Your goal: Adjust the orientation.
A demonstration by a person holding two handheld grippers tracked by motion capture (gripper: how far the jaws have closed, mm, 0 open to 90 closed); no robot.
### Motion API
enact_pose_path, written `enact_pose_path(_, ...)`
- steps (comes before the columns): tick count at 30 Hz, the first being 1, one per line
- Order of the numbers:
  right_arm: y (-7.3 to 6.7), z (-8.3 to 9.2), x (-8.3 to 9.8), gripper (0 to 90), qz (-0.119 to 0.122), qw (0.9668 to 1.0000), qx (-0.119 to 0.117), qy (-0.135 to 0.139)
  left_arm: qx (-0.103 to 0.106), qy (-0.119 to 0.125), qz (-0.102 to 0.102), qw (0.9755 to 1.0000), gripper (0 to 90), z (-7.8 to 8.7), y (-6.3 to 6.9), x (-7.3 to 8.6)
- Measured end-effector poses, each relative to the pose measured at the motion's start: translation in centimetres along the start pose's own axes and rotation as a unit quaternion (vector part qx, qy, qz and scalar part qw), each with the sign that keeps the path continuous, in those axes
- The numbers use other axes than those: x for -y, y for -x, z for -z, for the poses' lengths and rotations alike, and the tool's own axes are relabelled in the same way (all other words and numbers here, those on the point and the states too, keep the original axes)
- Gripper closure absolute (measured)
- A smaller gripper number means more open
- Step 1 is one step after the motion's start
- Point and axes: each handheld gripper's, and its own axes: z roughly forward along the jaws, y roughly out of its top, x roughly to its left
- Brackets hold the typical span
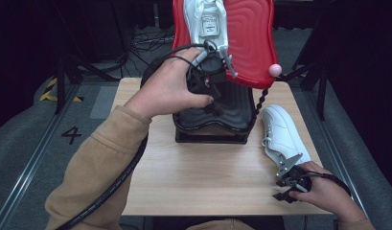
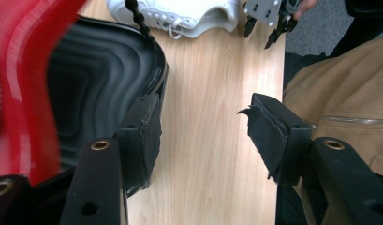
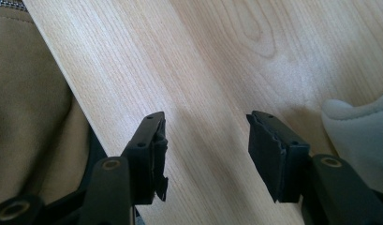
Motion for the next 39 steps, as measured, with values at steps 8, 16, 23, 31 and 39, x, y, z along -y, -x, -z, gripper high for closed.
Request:
enact_pose_path(8,0.2,0.2,0.2,47.6,-0.001,0.9999,-0.007,0.014,0.028,0.009,0.002,0.9996,46.7,-4.0,0.9,2.6)
enact_pose_path(16,0.0,0.9,-0.1,49.3,-0.002,0.9996,-0.013,0.027,0.022,0.012,0.046,0.9986,47.0,-9.4,1.5,6.6)
enact_pose_path(23,0.6,1.4,-0.5,59.5,-0.008,0.9983,-0.024,0.053,0.007,-0.003,0.091,0.9959,44.9,-14.4,1.7,10.6)
enact_pose_path(31,1.5,2.7,-0.8,77.8,-0.003,0.9987,-0.012,0.049,0.027,0.001,0.112,0.9934,42.7,-16.3,2.1,12.6)
enact_pose_path(39,2.8,6.4,-1.1,88.3,-0.015,0.9980,0.019,0.058,0.032,-0.011,0.113,0.9930,40.5,-17.4,2.3,13.0)
